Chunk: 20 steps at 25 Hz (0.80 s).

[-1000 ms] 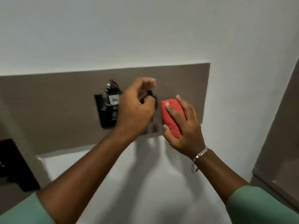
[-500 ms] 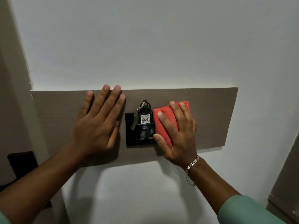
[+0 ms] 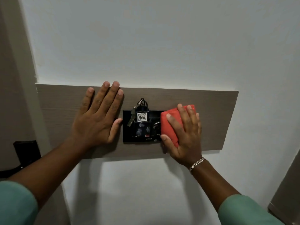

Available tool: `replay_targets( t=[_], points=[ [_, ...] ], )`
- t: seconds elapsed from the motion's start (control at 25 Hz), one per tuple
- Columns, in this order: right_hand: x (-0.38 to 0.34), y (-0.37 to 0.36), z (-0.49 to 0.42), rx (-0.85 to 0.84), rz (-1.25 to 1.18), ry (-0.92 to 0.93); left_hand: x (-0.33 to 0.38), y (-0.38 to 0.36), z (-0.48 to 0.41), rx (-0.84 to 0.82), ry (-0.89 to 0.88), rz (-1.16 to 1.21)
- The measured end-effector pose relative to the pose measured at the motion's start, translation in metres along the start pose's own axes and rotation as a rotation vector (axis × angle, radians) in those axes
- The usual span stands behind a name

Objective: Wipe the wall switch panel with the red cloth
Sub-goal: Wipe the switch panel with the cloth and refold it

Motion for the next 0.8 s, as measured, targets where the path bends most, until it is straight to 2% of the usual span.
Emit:
replay_targets(
  t=[0.08,0.12,0.24,0.28,0.32,0.48,0.64,0.68,0.8],
  points=[
    [-0.012,-0.007,-0.007,0.049,-0.043,-0.164,0.004,0.0,0.001,0.002,0.038,0.018],
    [-0.021,-0.012,-0.012,0.056,-0.05,-0.174,0.007,-0.001,0.002,0.007,0.063,0.027],
    [-0.017,-0.015,-0.015,0.01,0.005,0.103,0.011,-0.004,0.007,0.02,0.108,0.033],
    [-0.006,-0.01,-0.01,0.003,0.025,0.164,0.011,-0.005,0.008,0.027,0.113,0.029],
    [0.002,-0.006,-0.005,0.013,0.026,0.149,0.011,-0.005,0.008,0.029,0.115,0.025],
    [-0.021,-0.017,-0.012,0.123,-0.022,-0.226,0.01,-0.004,0.007,0.023,0.111,0.027],
    [-0.024,-0.019,-0.01,0.105,-0.056,-0.06,0.012,-0.003,0.008,0.02,0.131,0.023],
    [-0.02,-0.016,-0.002,0.117,-0.064,-0.1,0.012,-0.003,0.007,0.023,0.131,0.019],
    [-0.036,-0.023,0.003,0.204,-0.102,-0.426,0.012,-0.004,0.008,0.024,0.13,0.014]
  ],
)
Point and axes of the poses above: each hand's wrist, its own z-axis away from the middle knuckle, its own y-axis out of the back of the hand, x = y × z, the point moved 2 cm from there along -z, towards the middle knuckle, and after that the axes turned 3 degrees about y, right-handed, at the moved point
